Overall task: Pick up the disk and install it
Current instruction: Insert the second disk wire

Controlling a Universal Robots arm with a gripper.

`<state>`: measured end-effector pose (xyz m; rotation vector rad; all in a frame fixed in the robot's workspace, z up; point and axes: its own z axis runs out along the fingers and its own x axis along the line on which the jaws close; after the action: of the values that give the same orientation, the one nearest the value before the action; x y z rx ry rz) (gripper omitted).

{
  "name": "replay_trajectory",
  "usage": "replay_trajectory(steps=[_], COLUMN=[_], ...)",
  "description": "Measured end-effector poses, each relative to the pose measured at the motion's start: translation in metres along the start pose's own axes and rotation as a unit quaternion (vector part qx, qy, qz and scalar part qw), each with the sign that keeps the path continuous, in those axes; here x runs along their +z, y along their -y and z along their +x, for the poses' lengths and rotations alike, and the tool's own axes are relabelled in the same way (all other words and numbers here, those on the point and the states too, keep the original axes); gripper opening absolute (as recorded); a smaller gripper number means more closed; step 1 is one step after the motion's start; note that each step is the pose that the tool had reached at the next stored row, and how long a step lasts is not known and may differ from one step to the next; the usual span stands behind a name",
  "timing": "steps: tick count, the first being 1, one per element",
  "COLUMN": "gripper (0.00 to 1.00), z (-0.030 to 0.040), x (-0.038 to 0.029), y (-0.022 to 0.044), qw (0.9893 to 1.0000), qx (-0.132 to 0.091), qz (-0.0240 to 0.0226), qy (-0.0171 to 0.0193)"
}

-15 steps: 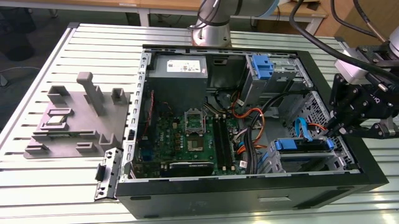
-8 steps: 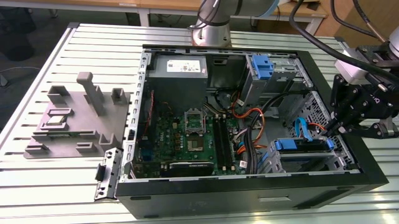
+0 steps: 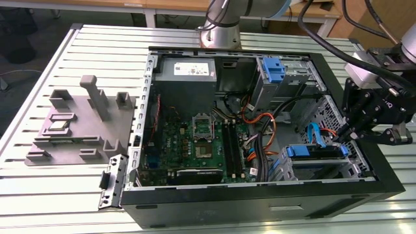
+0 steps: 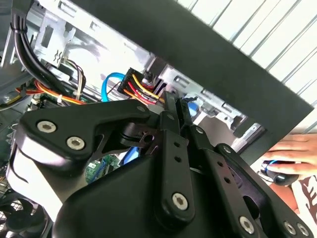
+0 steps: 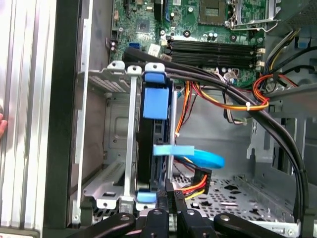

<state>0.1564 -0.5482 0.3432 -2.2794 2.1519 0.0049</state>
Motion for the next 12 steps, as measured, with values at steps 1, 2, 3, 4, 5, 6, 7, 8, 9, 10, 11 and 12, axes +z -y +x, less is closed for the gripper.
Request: replay_trajectory(steps=[1, 2, 3, 4, 5, 6, 7, 8, 9, 10, 11, 12], gripper=[0.16, 0.16, 0.16, 0.16, 0.16, 0.16, 0.16, 0.16, 0.16, 0.16, 0.16, 0.16], z=[-0.0001, -0.0003, -0.0003, 0.0, 0.0004, 0.0009, 0.0015, 0.0021, 0.0028, 0.0035, 0.0043, 0.0049], x=[0.0, 0.0, -0.0001, 0.0, -0.0001, -0.0001, -0.0001, -0.0001, -0.0001, -0.0001, -0.0001, -0.0001], y=[-0.0028, -0.0051, -0.0069, -0.0083, -0.0092, -0.01, -0.0106, -0.0112, -0.0118, -0.0124, -0.0131, -0.0141], qw=[1.0, 1.0, 1.0, 1.0, 1.0, 1.0, 0.9999, 0.9999, 0.9999, 0.9999, 0.9999, 0.9998], qx=[0.0, 0.0, 0.0, 0.0, 0.0, 0.0, 0.0, 0.0, 0.0, 0.0, 0.0, 0.0], qz=[0.0019, 0.0036, 0.0052, 0.0068, 0.0084, 0.0099, 0.011, 0.0122, 0.0135, 0.0148, 0.0162, 0.0177], qy=[-0.0001, -0.0002, -0.0003, -0.0003, -0.0005, -0.0006, -0.0007, -0.0007, -0.0008, -0.0008, -0.001, -0.001])
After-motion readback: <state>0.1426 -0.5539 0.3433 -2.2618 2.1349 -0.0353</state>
